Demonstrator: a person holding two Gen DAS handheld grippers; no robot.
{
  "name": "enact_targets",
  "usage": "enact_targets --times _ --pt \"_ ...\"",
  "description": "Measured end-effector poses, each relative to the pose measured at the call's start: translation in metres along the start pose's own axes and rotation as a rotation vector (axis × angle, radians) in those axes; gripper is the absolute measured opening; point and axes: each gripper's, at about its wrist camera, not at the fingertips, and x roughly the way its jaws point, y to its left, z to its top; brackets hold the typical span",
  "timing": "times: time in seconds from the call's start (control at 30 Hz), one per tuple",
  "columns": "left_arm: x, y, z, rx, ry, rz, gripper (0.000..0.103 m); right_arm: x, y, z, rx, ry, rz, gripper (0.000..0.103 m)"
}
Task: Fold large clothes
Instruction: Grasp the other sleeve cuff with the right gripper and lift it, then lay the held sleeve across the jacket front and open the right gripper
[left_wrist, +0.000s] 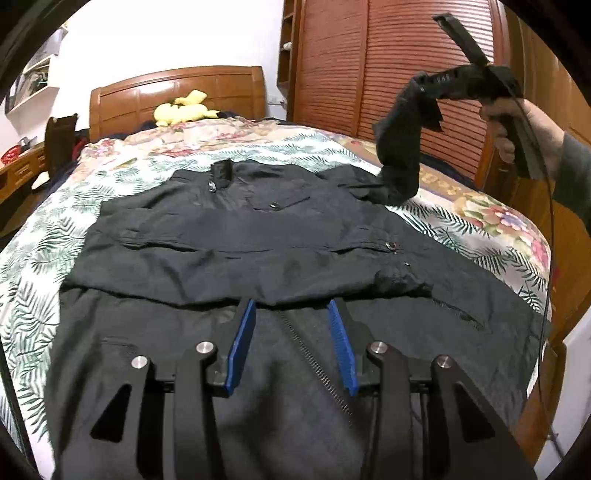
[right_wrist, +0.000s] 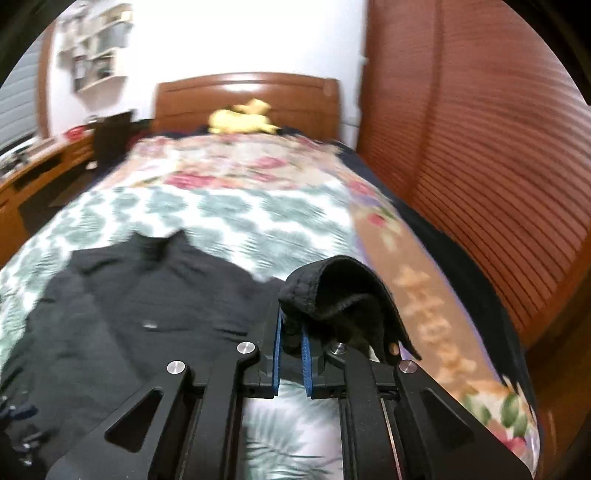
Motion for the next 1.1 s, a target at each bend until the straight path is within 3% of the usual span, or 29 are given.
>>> enact_targets --times 0.17,0.5,0.6,0.63,0.7,0.73,1.1 --pt "-0.024 0.014 0.0 -0.014 -0.032 0.02 0.04 -0.022 0.07 0.015 -0.1 -0.041 0.084 0.006" --pt "-0.051 0.04 -0.003 -0.039 -0.059 0.062 0.04 -0.069 0.165 0.026 -0.167 -0.12 0.274 0.006" --pt "-0.055 0.043 -0.004 -0.042 -0.063 0.071 0.04 -0.075 0.177 0.022 -0.134 -0.111 0.341 0.014" --pt "-0.056 0.043 -0.005 -0.042 -0.064 0.074 0.04 -0.077 0.182 0.018 -0.144 -0.113 0.35 0.027" --pt "-0.058 0.045 -0.006 -0.042 -0.063 0.08 0.04 -0.081 0.187 0.009 -0.158 -0.113 0.349 0.047" --pt "-0.058 0.045 -0.006 -0.043 -0.063 0.082 0.04 -0.081 0.189 0.004 -0.161 -0.107 0.349 0.051" --pt "-0.045 0.039 -0.008 -0.025 -0.041 0.091 0.04 -0.03 0.159 -0.083 -0.136 0.08 0.245 0.051"
